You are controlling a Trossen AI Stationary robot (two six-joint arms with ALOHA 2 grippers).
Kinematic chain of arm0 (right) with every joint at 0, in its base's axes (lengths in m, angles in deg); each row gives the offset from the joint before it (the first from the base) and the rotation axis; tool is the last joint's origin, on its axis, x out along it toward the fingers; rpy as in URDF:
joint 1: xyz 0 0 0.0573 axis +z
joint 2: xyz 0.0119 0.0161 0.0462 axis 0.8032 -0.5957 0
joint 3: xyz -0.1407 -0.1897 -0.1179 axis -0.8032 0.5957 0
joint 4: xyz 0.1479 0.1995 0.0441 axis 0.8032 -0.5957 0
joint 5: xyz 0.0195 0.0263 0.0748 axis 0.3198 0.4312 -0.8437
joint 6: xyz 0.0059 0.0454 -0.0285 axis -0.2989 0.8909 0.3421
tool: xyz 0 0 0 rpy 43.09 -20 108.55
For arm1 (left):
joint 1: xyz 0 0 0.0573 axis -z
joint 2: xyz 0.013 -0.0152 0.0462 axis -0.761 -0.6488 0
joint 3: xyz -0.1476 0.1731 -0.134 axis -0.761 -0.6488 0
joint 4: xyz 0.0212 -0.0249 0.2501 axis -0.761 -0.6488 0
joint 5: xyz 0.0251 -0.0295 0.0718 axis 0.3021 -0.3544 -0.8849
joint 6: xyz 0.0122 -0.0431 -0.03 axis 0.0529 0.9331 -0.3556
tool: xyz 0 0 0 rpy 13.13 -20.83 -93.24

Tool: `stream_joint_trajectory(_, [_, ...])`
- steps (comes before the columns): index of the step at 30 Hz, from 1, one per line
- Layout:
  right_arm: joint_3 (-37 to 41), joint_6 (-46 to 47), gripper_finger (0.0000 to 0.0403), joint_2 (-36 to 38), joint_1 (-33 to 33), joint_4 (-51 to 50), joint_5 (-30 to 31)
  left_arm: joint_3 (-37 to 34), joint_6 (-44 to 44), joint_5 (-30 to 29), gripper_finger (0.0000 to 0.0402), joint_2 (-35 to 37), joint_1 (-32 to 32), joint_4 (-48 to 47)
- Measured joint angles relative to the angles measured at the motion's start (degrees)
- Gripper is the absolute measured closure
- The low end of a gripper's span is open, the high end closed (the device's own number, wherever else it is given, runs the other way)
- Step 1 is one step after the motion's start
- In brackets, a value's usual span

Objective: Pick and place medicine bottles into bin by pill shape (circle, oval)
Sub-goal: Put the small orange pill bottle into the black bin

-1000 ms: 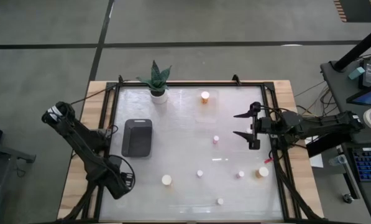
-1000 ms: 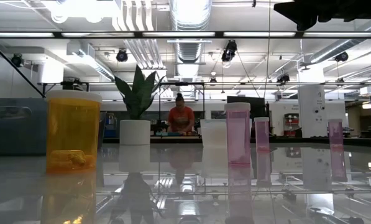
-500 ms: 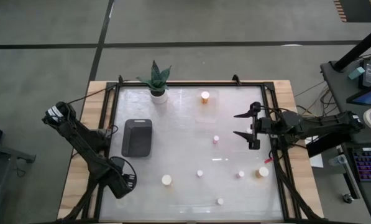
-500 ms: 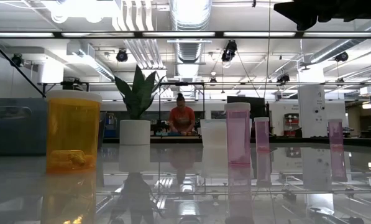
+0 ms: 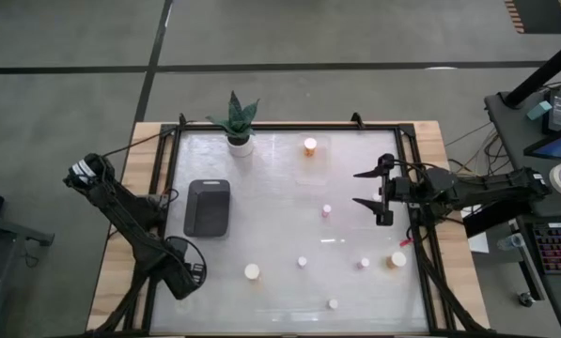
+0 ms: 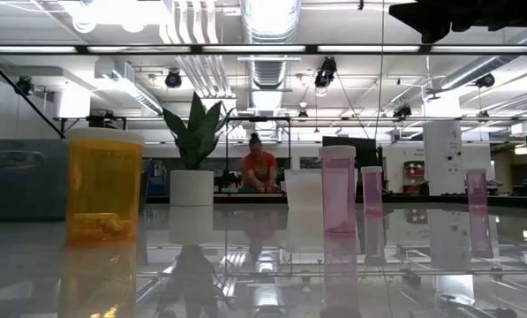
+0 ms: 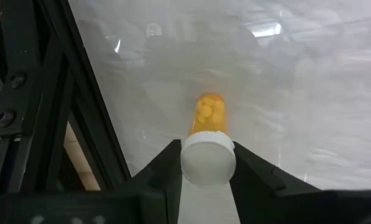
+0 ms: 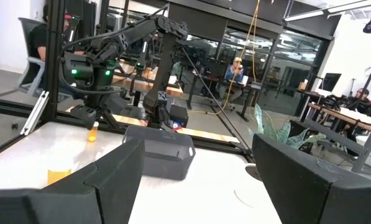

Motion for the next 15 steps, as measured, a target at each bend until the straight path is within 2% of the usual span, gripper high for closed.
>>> stream_joint_trajectory(10, [0.00,0.00,0.0115,0.00,-0.01,0.00,0.00,0.04,-0.44,0.08,0.0314,0.16,-0.02,0.40])
stream_joint_trajectory(15, [0.00,0.00,0.0115,0.00,0.00,0.00,0.00,3.65,-3.01,0.30,0.0314,1.40,-1.29,0.33])
